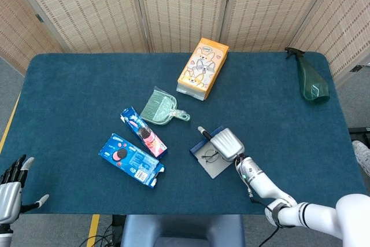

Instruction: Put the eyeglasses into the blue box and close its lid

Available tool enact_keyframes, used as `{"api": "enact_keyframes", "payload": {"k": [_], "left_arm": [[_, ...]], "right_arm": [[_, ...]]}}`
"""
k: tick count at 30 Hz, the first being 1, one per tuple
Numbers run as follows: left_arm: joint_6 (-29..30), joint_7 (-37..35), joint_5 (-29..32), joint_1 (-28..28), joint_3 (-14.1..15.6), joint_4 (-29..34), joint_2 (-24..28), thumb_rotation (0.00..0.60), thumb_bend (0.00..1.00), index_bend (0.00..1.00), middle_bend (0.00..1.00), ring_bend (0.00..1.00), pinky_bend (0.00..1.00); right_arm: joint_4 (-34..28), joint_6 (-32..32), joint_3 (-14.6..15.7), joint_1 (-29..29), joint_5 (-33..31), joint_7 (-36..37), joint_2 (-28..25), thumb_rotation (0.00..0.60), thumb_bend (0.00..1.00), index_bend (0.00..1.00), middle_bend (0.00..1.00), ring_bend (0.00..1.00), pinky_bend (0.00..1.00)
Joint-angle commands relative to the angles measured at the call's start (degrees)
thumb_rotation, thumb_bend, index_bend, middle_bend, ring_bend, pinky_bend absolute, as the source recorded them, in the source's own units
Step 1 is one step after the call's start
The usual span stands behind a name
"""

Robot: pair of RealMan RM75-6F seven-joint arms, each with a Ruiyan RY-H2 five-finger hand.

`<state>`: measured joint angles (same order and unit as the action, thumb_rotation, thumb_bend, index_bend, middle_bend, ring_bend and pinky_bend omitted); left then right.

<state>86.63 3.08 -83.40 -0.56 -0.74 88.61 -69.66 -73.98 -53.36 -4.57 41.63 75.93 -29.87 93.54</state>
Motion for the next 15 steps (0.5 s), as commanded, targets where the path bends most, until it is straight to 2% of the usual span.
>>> {"api": "enact_keyframes", "payload": {"k": [1, 15], "left_arm": [[0.0, 0.0, 0.05, -0.08, 0.05, -0.03, 0.03, 0.6, 0.13, 0.0, 0.0, 0.0, 0.16], [0.38, 0.34, 0.18, -0.31, -0.15, 0.27, 0.33, 0.6, 0.13, 0.0, 0.0, 0.0, 0.16]], "right_arm": [[1.98, 1.06, -0.98, 1.3, -0.49, -0.66, 1.25, 0.6, 0.2, 0.01, 1.0, 1.0, 1.0], [8.63, 3.55, -3.58, 5.5, -1.23, 0.02, 5.84, 0.6, 0.21, 0.01, 1.0, 1.0, 1.0]]}}
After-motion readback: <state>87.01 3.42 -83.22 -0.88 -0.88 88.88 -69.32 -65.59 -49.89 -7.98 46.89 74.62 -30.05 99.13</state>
